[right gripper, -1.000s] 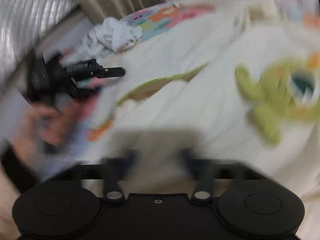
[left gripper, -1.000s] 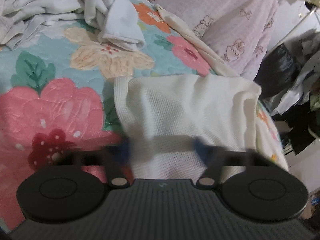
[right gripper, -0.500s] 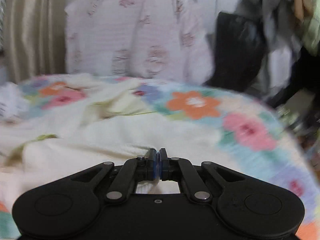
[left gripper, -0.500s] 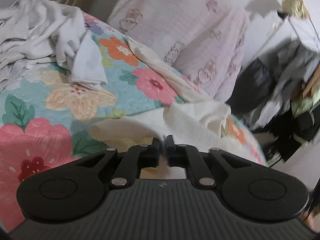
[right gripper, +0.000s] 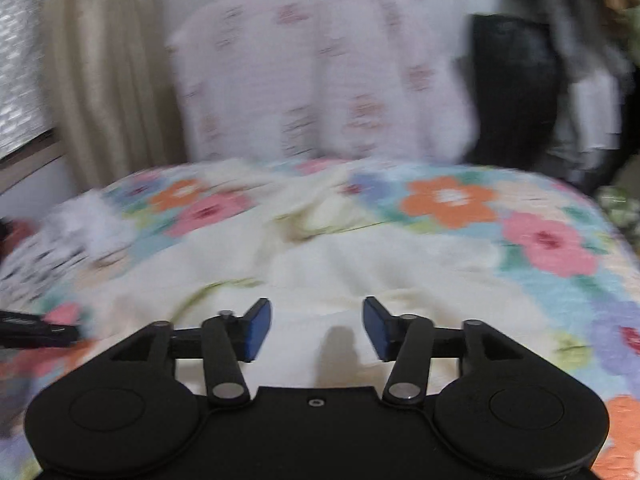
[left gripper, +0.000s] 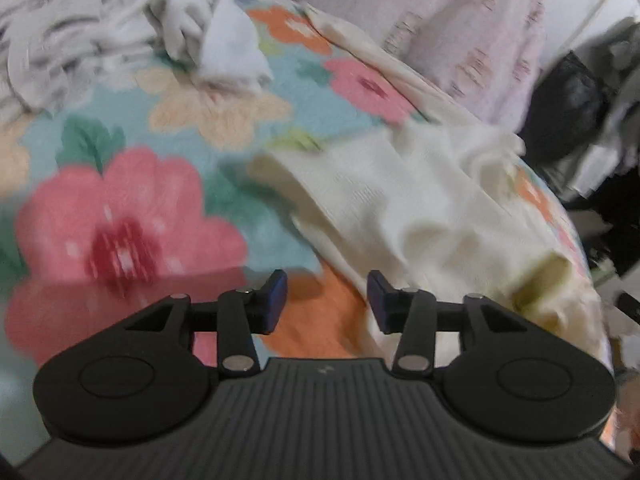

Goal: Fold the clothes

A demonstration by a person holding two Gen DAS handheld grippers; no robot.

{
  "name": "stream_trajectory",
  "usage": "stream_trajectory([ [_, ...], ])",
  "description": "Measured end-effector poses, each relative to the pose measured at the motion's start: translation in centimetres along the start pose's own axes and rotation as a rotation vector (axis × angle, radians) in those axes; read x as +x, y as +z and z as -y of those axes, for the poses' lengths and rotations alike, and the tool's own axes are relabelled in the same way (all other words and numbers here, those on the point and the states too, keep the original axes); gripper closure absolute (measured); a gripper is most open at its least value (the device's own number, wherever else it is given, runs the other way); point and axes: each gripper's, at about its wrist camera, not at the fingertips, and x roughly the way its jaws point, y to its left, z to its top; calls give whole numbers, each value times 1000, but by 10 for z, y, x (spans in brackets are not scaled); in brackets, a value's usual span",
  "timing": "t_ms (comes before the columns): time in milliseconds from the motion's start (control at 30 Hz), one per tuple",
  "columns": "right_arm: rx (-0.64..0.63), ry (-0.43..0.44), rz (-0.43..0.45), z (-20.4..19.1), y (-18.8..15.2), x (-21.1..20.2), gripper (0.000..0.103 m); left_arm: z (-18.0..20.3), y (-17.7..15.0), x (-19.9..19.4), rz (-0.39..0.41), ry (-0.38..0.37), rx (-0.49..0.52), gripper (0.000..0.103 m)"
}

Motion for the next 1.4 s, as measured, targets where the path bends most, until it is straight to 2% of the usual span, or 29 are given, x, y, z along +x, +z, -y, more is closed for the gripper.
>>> stream_trajectory([
  [100,1,137,-109,-22,-10,9,39,14,-16,-2,-8,-8,20,56],
  [167,-20,172,-204,-37,-22,20,38,29,-22,0,-3,-13,51,56],
  [233,-79,133,-239,-48,-36,31,38,44,-28,1,-3,-22,89,56],
  [300,-132,36,-192,-53,-48,38,41,57,-37,-2,7,-12,119,56],
  [333,-130,25,-161,-52,-51,39,57,61,-40,-3,11,-7,122,56],
  [367,-111,20,-150,-48,-50,40,87,61,-42,-5,11,-4,109,56],
  [400,-91,16,-138,-44,-49,40,91,61,-44,-7,12,-1,97,56],
  [533,80,143,-104,-23,-35,12,93,43,-48,-18,9,-18,-1,56],
  [633,198,240,-119,-14,-35,-15,93,33,-43,-27,31,12,-21,56],
  [733,342,387,-143,-9,-36,-61,93,21,-32,-36,55,29,-37,56],
  [800,279,513,-57,-23,-25,-107,93,8,-22,-44,86,75,-31,55],
  [900,153,453,-57,-37,-20,-132,94,-23,-11,-46,107,103,-107,51],
  [1000,234,360,-138,-16,-39,-110,94,-50,-8,-38,101,76,-229,51],
  [1067,297,305,-163,4,-52,-94,94,-55,-7,-31,105,52,-255,51],
  [1100,297,248,-156,13,-56,-87,94,-54,-5,-27,108,55,-246,51],
  [1200,219,-35,-160,36,-62,-61,94,-45,3,-13,133,45,-211,51],
  [1233,203,-97,-165,44,-64,-54,94,-44,5,-9,145,24,-221,49],
  [1300,246,-69,-185,55,-70,-48,94,-44,10,1,155,-21,-274,41],
  [1400,297,17,-198,60,-80,-41,94,-51,18,19,153,-45,-361,40],
])
